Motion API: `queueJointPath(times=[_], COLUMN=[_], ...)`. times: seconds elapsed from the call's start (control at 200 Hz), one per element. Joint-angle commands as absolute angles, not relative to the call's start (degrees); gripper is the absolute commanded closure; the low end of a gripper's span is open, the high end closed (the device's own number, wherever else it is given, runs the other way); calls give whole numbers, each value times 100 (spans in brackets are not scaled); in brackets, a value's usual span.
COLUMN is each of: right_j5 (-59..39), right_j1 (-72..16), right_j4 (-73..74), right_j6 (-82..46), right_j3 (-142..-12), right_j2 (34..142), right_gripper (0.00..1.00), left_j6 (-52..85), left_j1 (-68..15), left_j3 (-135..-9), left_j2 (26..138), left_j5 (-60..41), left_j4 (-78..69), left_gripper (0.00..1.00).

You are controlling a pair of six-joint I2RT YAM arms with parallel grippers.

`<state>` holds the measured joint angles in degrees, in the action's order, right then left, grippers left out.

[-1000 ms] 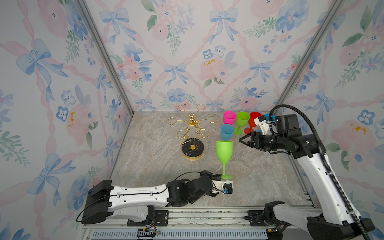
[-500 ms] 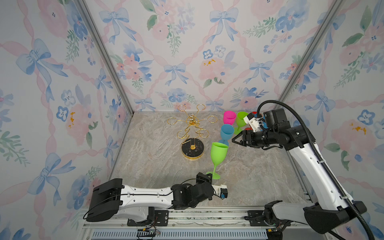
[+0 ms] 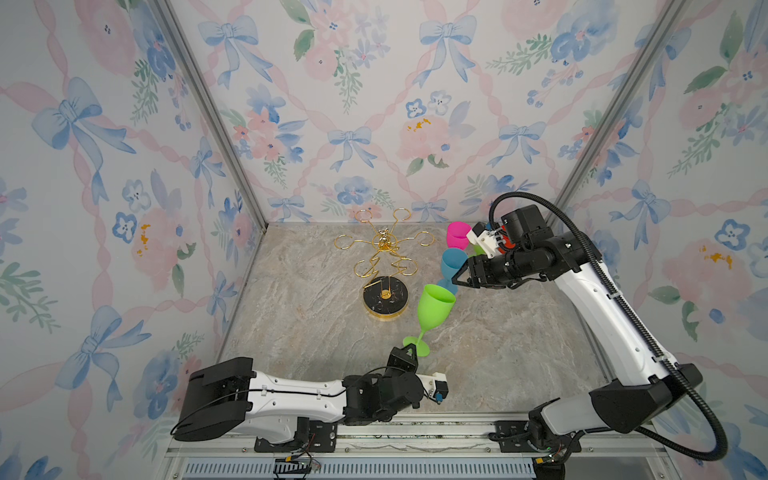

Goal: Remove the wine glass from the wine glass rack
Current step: 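Swing the green glass upright with the left gripper while the right gripper approaches, then close the right gripper on the green glass bowl held by the left gripper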

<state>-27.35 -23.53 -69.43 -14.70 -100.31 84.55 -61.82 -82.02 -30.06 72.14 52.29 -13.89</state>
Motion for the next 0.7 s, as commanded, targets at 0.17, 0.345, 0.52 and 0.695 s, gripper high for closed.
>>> queueJointPath(times=[0.17, 0.345, 0.52, 0.695], right_j5=[-2602, -2549, -2575, -2588], right_j1=[-2661, -2804, -2830, -2830], right_j4=[-7313, -7283, -7159, -7111], right_j6=[-1236, -1228, -1251, -1268], right_j3=[-10280, -10140, -9972, -9861], right_j2=[8701, 8770, 8802, 8842], right_gripper=[43, 45, 47, 49], left_j6=[-6754, -6861, -6958, -7030], left_j1=[-8235, -8240, -8262, -8278], left_j3=[-2731, -2642, -2602, -2573], left_j2=[7100, 7011, 6864, 6874], left_j5=[5598, 5698, 5715, 5798], left_j4=[-2014, -2039, -2053, -2056], left_gripper=[100, 100, 100, 100])
